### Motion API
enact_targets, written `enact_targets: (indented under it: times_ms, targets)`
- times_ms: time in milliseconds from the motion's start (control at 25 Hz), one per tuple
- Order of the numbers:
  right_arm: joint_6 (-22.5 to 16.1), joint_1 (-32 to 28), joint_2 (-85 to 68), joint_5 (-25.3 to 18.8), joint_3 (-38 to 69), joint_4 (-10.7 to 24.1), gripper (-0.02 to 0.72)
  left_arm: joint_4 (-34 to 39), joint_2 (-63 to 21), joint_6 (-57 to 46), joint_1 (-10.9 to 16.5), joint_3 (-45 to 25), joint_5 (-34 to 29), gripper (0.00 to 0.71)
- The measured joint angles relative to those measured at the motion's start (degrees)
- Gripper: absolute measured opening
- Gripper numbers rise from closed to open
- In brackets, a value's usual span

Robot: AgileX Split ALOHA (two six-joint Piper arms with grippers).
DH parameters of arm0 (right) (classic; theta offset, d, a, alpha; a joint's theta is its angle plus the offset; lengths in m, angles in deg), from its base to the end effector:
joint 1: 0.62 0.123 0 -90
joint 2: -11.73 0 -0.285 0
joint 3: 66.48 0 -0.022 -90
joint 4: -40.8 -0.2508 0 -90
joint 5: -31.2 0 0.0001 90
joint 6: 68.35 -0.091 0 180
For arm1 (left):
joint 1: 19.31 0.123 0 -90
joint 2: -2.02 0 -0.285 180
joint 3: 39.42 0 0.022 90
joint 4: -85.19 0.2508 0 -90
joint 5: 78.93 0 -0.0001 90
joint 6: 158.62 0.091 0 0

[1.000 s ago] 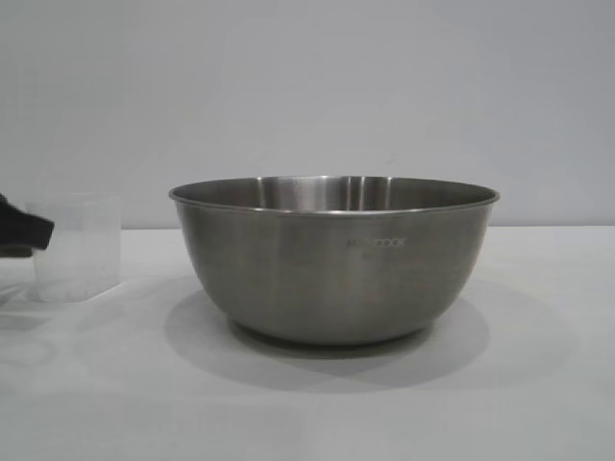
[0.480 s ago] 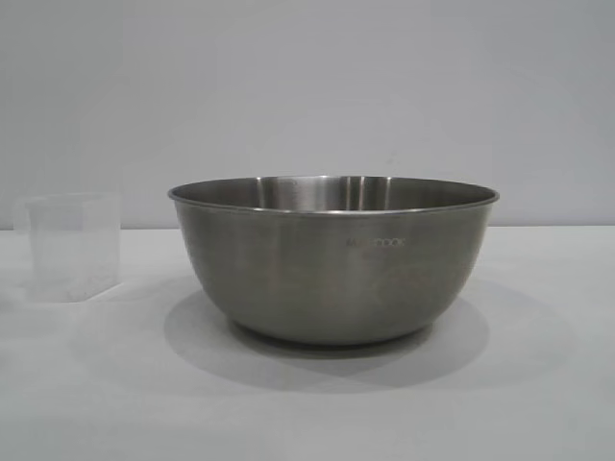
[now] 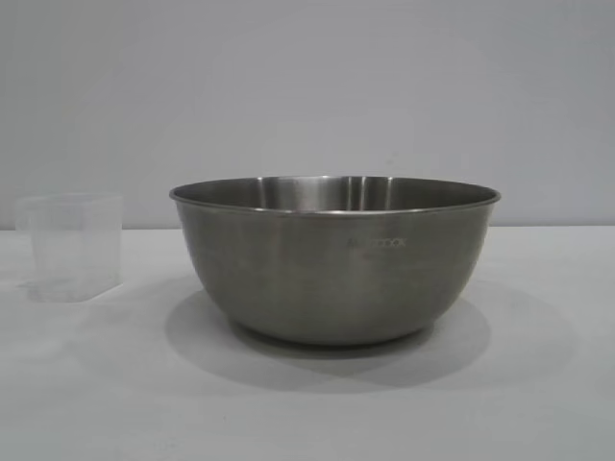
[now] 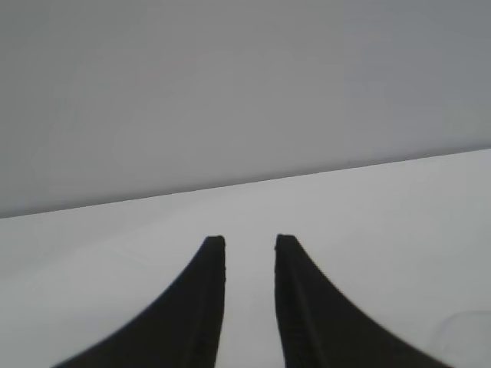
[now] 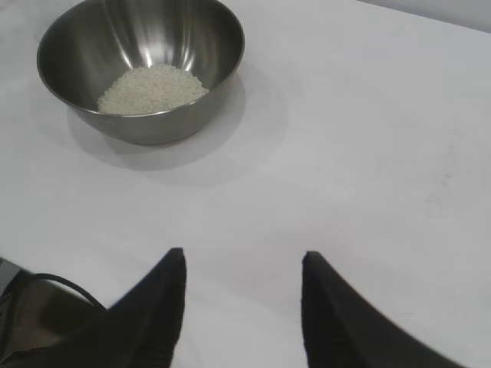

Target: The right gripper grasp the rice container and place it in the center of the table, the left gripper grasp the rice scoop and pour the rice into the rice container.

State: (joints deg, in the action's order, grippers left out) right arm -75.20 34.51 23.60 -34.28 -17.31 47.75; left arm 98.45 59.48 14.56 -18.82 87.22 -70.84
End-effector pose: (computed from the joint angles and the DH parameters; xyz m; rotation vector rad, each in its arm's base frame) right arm 0.0079 -0.0067 0.2686 -0.5350 2.1474 0.2590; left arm 0.1776 -0.0014 0.2742 0.1143 1.7933 0.0559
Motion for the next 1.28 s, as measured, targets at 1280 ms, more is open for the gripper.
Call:
enact_targets:
  times_ms: [1280]
  targets:
    - [0.2,0.0,-0.3,0.0,0.0,0.0,0.333,-12.5,-50.7,12.7,-2.8,3.8,-72.5,0.108]
